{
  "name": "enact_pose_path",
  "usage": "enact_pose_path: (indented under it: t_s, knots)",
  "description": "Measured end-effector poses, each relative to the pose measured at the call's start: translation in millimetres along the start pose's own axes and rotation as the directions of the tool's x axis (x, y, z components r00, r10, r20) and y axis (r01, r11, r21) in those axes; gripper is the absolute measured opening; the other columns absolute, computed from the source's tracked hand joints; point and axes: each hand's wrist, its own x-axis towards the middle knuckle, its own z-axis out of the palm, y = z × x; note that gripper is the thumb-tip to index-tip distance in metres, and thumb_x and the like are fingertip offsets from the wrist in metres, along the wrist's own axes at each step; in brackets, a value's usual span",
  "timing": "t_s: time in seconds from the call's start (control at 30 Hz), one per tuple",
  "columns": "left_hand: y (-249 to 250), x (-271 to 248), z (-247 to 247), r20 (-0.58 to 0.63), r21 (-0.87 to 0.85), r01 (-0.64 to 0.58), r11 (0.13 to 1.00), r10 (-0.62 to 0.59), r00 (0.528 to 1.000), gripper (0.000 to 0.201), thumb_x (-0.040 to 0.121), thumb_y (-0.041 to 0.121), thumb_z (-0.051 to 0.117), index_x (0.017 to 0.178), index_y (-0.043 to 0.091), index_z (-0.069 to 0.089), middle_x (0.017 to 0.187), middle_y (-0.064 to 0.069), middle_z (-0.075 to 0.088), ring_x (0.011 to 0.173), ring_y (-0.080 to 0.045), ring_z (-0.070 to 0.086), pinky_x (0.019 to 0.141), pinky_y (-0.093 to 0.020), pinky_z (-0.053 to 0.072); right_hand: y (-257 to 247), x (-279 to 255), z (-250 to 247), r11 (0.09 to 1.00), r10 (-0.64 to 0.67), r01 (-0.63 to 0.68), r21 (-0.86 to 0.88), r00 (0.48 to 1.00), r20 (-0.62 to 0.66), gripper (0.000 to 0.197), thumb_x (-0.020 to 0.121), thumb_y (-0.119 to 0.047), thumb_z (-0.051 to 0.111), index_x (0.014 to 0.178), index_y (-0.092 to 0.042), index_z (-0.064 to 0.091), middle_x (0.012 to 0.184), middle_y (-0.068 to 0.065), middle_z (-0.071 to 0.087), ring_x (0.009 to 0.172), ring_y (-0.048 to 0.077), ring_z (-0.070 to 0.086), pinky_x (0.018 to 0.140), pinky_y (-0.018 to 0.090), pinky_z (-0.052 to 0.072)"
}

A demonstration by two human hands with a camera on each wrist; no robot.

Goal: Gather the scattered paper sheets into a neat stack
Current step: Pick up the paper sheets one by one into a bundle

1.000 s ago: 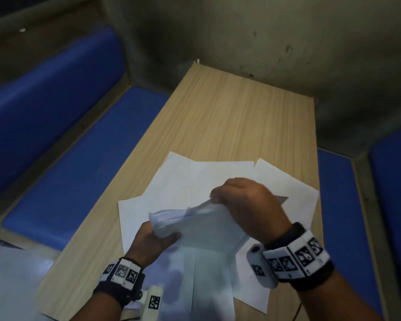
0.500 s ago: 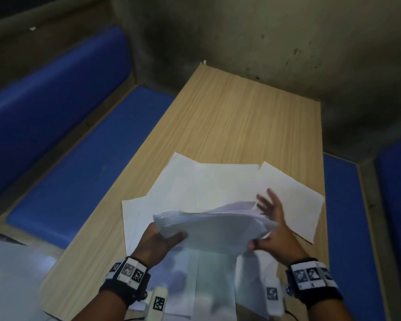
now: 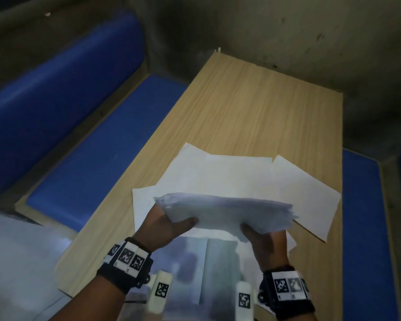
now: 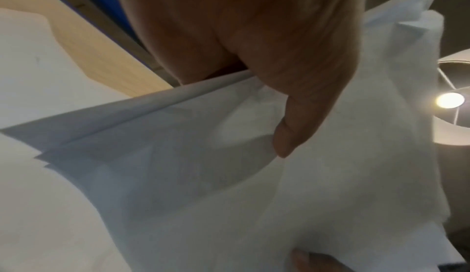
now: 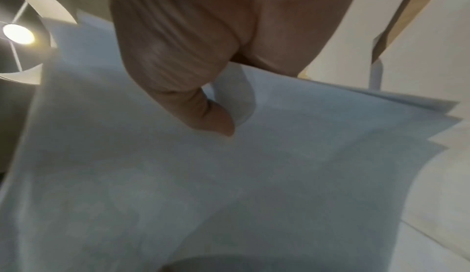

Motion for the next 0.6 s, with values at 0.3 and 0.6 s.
enact_pose_path:
  t_s: [0.3, 0.6]
  knots:
    - [-31, -5, 14, 0.003, -0.087, 0.154, 0.984, -0.154, 0.988, 0.032, 0.074, 0.017, 0.089, 0.095, 0.029, 0.067, 0.08, 0.027, 0.075, 0.078, 0.01, 0.069, 0.067, -0.014, 0.053, 32, -4, 28, 0.997, 0.036, -0.038, -0.071, 0.999, -0.027, 0.054, 0.069, 0.014, 0.063, 0.07, -0.04, 0.062, 0.069, -0.014, 0.058, 0.061, -0.008, 0.056, 0.066, 0.025, 0.047]
    - [-45, -7, 17, -0.108, -0.192, 0.221, 0.956, -0.244, 0.964, 0.027, 0.075, 0.009, 0.086, 0.088, 0.026, 0.069, 0.072, 0.022, 0.077, 0.082, -0.014, 0.072, 0.059, -0.013, 0.053, 54, -6, 43, 0.963, 0.202, -0.206, -0.173, 0.978, -0.041, 0.023, 0.077, 0.007, 0.061, 0.09, -0.012, 0.056, 0.084, 0.003, 0.062, 0.074, 0.022, 0.056, 0.062, 0.025, 0.044]
